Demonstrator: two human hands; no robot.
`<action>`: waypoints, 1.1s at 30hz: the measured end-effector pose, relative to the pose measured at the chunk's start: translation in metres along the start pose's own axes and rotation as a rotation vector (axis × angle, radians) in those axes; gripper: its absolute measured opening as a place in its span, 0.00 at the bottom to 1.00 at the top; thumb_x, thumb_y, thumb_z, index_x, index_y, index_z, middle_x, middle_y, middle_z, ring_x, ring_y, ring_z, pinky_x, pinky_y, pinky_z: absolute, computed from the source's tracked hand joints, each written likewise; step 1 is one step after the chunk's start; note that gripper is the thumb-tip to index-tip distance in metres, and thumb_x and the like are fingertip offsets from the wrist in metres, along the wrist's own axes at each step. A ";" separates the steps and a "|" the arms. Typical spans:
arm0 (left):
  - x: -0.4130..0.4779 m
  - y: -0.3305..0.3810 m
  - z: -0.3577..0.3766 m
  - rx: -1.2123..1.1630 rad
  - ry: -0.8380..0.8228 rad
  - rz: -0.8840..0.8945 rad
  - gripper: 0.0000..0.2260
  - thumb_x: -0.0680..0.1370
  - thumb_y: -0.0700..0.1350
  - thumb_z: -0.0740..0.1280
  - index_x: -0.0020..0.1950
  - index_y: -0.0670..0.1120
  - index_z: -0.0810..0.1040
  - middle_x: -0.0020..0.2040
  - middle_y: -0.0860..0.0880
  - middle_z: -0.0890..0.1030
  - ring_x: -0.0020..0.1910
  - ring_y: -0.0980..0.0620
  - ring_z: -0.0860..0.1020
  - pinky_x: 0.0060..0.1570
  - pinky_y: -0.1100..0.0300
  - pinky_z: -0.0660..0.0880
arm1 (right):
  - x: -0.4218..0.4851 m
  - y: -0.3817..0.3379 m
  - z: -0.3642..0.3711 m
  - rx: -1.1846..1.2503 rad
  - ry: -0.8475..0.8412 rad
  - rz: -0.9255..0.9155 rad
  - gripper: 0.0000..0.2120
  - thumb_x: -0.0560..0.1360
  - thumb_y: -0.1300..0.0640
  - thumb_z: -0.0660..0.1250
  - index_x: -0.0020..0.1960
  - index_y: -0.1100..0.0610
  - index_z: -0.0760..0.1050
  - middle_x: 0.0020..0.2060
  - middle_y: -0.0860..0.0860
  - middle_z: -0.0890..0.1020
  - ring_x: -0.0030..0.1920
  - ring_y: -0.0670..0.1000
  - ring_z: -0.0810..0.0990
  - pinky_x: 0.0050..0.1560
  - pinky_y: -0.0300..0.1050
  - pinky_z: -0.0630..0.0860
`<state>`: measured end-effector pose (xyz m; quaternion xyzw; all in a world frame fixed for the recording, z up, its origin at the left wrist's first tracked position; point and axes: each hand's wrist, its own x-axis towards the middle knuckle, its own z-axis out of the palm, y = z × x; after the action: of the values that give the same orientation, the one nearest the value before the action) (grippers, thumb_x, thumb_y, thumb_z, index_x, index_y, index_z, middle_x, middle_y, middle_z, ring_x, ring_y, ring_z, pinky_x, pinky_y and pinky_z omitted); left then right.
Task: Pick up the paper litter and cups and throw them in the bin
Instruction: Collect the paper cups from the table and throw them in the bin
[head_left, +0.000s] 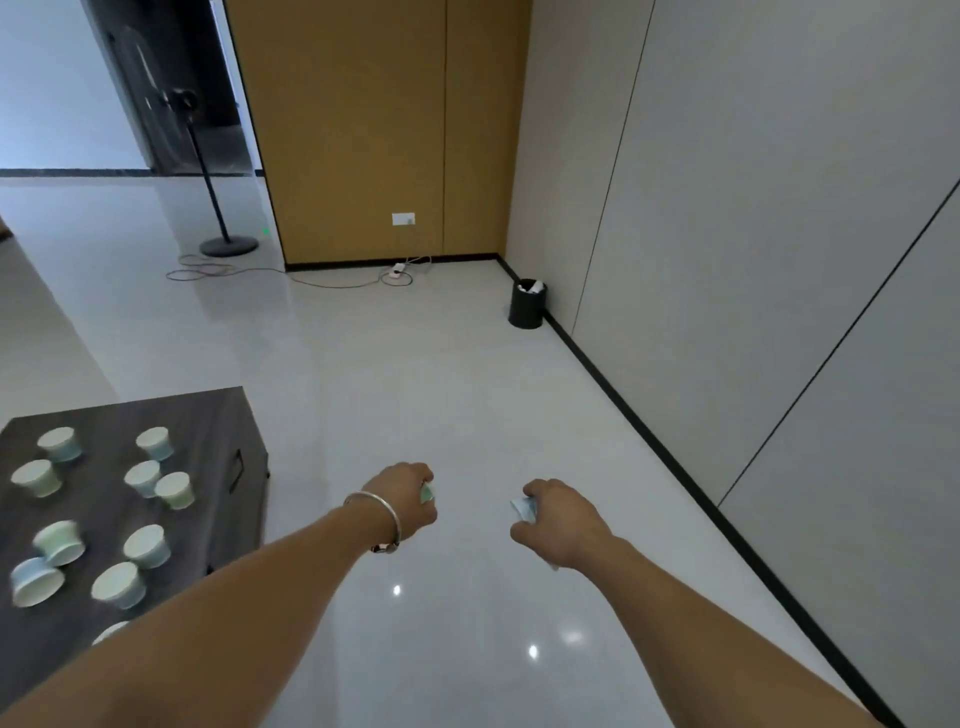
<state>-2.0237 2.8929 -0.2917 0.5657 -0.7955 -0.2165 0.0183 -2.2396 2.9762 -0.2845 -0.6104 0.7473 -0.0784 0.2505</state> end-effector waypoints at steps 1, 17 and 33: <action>0.024 0.010 -0.006 -0.004 -0.004 0.024 0.22 0.75 0.50 0.64 0.69 0.48 0.70 0.63 0.48 0.74 0.60 0.49 0.73 0.56 0.61 0.69 | 0.018 0.003 -0.014 -0.010 0.007 0.015 0.27 0.73 0.47 0.66 0.69 0.55 0.68 0.63 0.52 0.73 0.60 0.54 0.75 0.57 0.45 0.73; 0.371 0.137 -0.053 0.021 0.023 0.127 0.21 0.74 0.49 0.64 0.67 0.49 0.71 0.62 0.48 0.75 0.59 0.48 0.75 0.55 0.59 0.71 | 0.328 0.105 -0.170 -0.018 0.088 0.054 0.28 0.73 0.47 0.66 0.70 0.54 0.66 0.63 0.52 0.72 0.59 0.53 0.75 0.55 0.45 0.73; 0.696 0.128 -0.117 -0.064 0.027 0.000 0.23 0.74 0.49 0.66 0.69 0.48 0.69 0.63 0.47 0.75 0.60 0.48 0.74 0.56 0.58 0.72 | 0.658 0.127 -0.277 -0.054 0.030 0.008 0.27 0.73 0.48 0.66 0.69 0.55 0.67 0.61 0.52 0.73 0.56 0.54 0.76 0.48 0.43 0.72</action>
<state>-2.3559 2.2570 -0.2899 0.5679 -0.7877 -0.2340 0.0471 -2.5659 2.3284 -0.2835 -0.6127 0.7553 -0.0665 0.2232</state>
